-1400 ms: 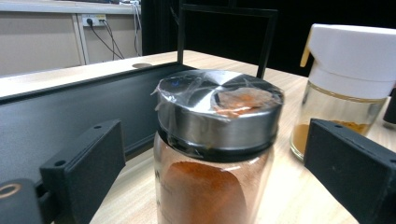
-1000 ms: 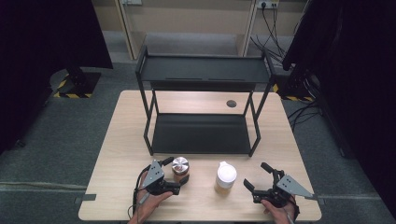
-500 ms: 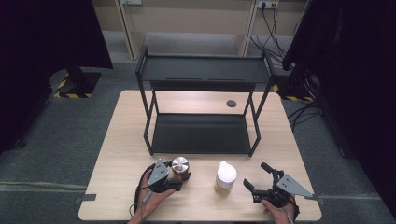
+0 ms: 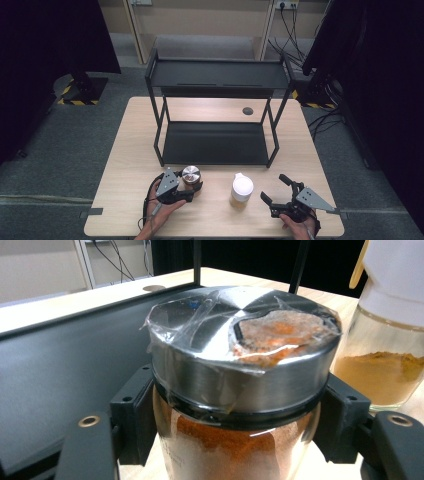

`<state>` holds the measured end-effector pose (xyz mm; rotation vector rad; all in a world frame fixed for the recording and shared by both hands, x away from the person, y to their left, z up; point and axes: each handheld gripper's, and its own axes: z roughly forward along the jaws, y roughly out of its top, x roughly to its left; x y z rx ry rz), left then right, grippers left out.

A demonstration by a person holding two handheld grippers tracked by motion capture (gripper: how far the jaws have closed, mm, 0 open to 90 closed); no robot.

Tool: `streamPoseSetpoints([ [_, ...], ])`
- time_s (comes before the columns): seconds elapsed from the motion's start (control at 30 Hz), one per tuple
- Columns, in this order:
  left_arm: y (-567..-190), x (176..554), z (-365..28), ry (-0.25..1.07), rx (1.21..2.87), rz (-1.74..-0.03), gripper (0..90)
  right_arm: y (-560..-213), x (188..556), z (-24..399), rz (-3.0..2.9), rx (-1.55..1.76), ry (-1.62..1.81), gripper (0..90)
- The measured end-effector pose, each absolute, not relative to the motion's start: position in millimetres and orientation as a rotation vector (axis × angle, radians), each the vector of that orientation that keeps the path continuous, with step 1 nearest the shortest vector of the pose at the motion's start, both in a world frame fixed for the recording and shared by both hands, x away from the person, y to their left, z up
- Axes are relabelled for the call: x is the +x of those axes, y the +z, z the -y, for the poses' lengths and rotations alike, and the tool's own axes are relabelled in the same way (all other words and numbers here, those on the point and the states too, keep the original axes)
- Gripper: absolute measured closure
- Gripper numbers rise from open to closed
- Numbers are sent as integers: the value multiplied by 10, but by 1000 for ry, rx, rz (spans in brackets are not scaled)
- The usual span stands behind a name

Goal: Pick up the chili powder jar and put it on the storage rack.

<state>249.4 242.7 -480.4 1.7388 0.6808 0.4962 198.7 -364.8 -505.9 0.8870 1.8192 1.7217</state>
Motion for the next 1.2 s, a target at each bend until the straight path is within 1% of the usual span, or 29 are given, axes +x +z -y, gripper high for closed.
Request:
streamPoseSetpoints([
  [0.87,-4246,2703,-2409,489,1720,-672,303,-5055,1992,3648,-1824,886,1721,27],
  [1.2,-3925,2829,-2392,486,1732,-660,303,-5054,1997,3649,-1826,884,1722,27],
])
